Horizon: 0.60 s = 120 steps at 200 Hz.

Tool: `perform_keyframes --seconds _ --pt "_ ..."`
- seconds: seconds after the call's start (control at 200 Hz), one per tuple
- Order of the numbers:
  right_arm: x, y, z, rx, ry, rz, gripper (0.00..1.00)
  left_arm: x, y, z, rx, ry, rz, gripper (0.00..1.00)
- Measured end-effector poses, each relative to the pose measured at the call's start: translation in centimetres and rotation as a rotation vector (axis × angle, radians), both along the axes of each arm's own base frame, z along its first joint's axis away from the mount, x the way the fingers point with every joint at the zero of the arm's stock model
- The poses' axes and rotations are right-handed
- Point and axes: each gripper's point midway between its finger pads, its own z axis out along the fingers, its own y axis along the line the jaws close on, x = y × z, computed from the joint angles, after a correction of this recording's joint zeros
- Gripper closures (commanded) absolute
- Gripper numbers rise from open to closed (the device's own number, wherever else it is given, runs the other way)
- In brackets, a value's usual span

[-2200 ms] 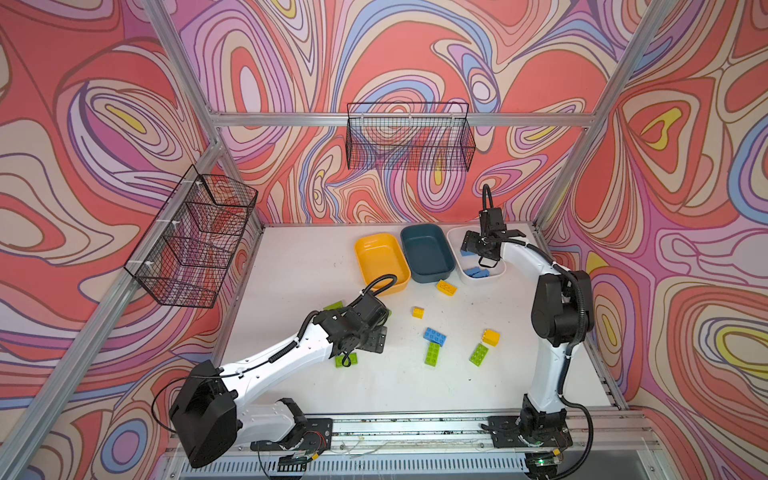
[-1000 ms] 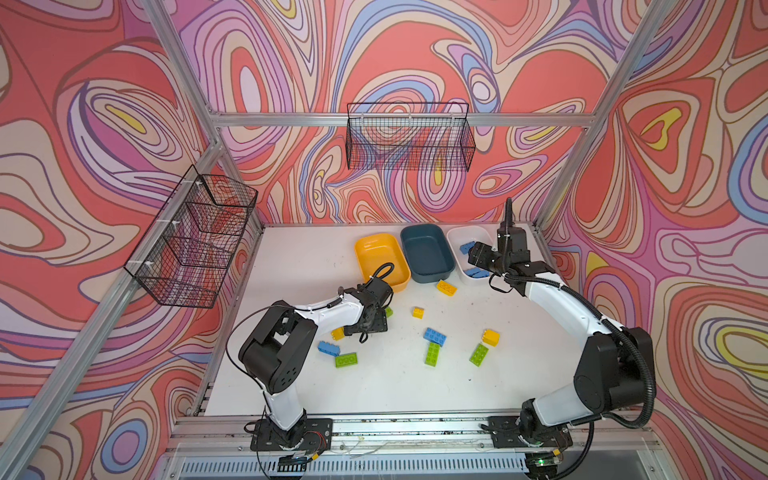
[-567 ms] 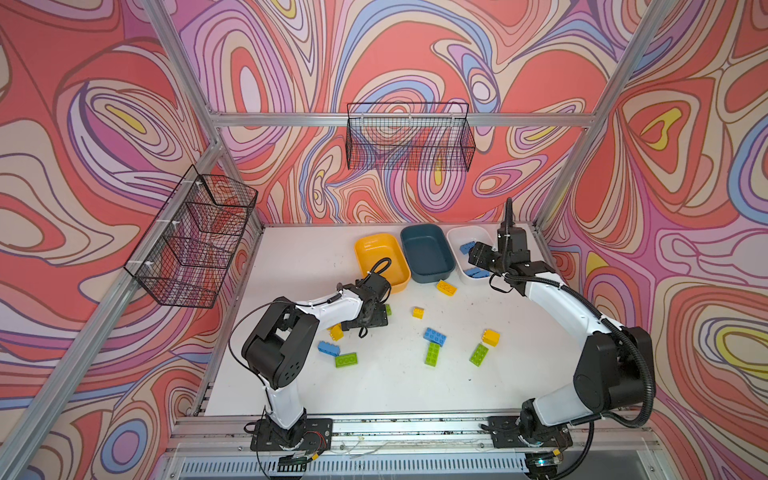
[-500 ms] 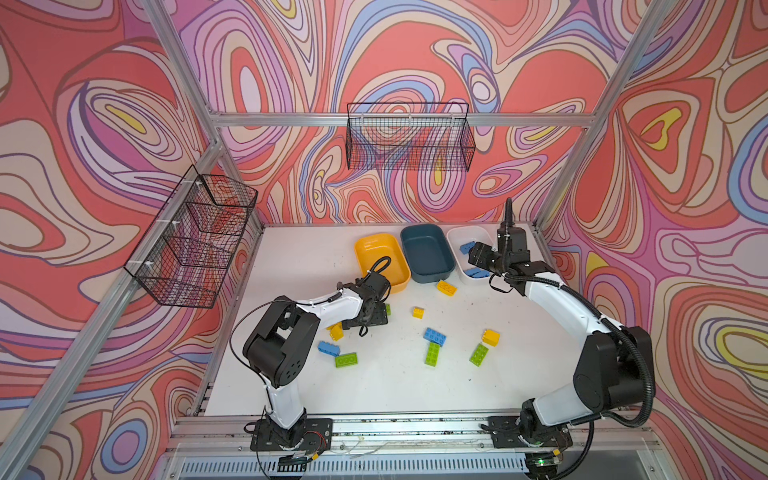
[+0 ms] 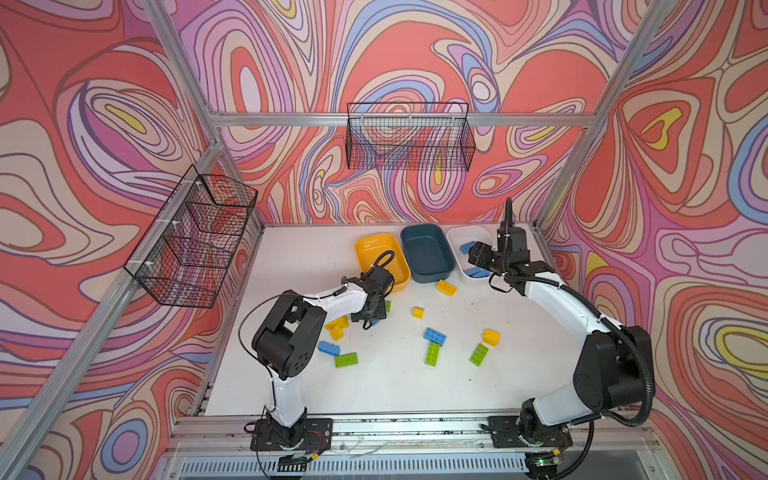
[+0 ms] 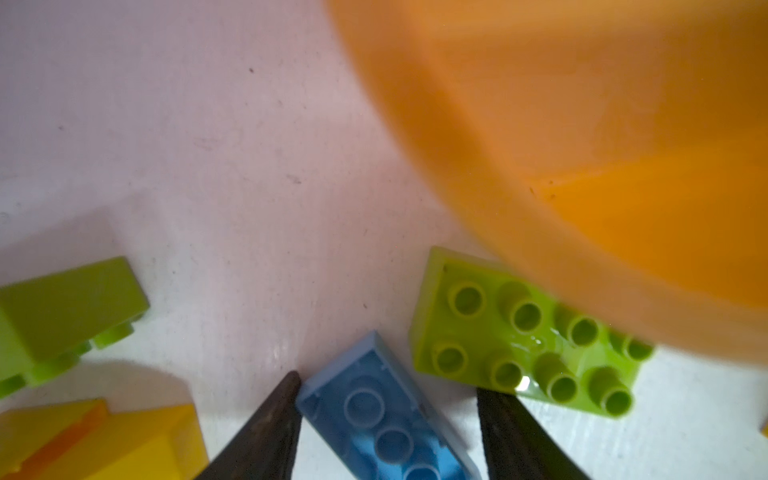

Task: Sort the legos into containers by color
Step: 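Close the left gripper on the small blue brick and lift it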

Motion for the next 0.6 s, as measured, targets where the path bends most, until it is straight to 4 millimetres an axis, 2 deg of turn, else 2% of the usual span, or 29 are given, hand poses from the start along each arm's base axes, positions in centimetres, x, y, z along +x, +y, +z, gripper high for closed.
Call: perform_keyframes --seconds 0.145,0.225,0.275,0.366,0.411,0.516,0.601 --pt "0.1 0.0 0.1 0.001 -0.005 0.0 0.18 -0.1 -0.4 0.0 -0.001 -0.003 -0.017 0.57" --pt "0.1 0.0 0.1 0.001 -0.005 0.001 0.18 -0.3 -0.8 0.0 -0.002 -0.004 -0.029 0.59" --pt "0.1 0.1 0.1 0.001 -0.006 0.001 0.18 -0.5 -1.2 0.0 -0.002 -0.004 -0.039 0.56" --pt "0.1 0.2 0.1 0.001 -0.006 0.003 0.19 -0.8 -1.7 0.0 -0.001 -0.007 -0.056 0.36" --pt "0.0 0.2 0.1 0.001 -0.006 0.005 0.18 -0.9 -2.0 0.0 -0.001 -0.009 -0.067 0.3" --pt "-0.1 0.3 0.1 0.001 -0.005 0.008 0.19 -1.5 -2.5 0.0 0.008 -0.011 -0.086 0.28" --pt "-0.2 0.4 0.1 0.001 -0.006 0.01 0.19 -2.0 -2.8 0.0 0.008 -0.013 -0.092 0.31"
